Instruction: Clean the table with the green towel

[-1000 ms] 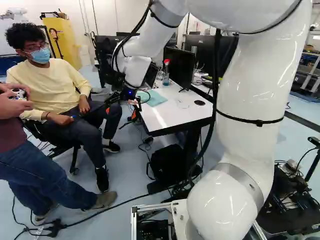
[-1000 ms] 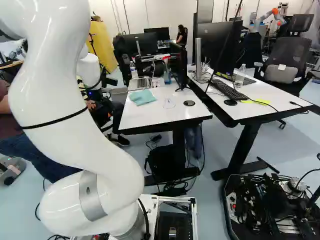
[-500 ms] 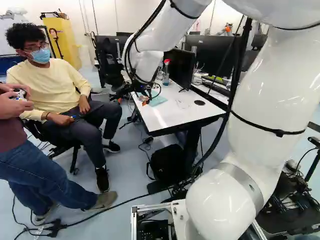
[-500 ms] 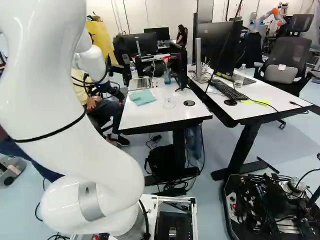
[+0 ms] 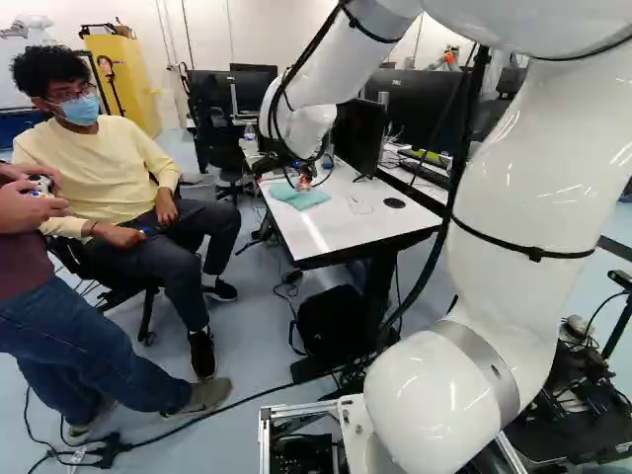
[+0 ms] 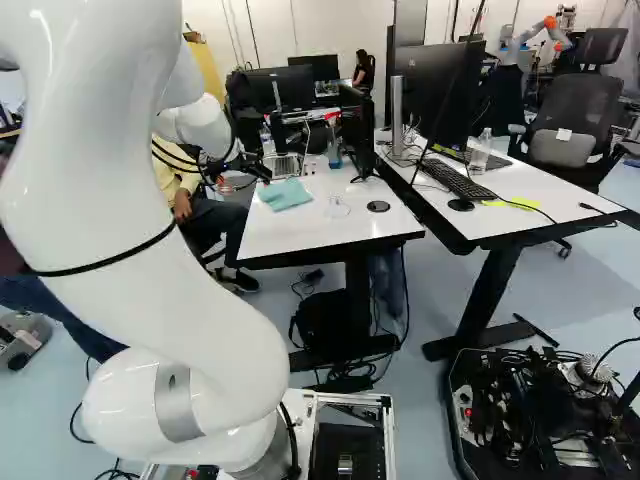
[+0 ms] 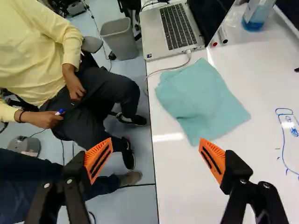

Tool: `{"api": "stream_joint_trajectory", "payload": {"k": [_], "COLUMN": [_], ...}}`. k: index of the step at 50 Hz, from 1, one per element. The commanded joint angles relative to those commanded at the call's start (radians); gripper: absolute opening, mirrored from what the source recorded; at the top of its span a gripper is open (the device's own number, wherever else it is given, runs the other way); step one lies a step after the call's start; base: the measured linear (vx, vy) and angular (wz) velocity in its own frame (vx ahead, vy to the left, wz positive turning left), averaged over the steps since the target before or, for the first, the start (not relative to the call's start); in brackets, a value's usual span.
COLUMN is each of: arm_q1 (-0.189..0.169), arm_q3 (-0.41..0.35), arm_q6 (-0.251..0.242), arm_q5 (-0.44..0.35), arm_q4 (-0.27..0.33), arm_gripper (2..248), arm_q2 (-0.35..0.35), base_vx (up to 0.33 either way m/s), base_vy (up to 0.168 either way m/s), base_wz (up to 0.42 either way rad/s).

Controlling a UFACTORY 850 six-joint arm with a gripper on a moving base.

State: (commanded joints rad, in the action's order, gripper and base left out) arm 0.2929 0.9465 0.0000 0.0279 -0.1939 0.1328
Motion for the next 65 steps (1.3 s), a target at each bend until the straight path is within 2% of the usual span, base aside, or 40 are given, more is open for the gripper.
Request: {"api": "stream_joint_trajectory", "payload": {"k": [20,36,65], "arm_q1": [-0.065,-0.115,-0.200], "arm_q3": [0.038,0.074,0.154], "arm_q6": [0.000,0.000,0.000], "arm_q5": [-0.159,-0.171,-0.172], "arm_q4": [0.155,0.267,0.550], "arm_gripper": [247,247,247], "arm_q2": [0.078,0.143,0.269], "base_vx": [0.000,0.000,0.000], "base_vy": [0.000,0.000,0.000], "base_wz": [0.000,0.000,0.000]}}
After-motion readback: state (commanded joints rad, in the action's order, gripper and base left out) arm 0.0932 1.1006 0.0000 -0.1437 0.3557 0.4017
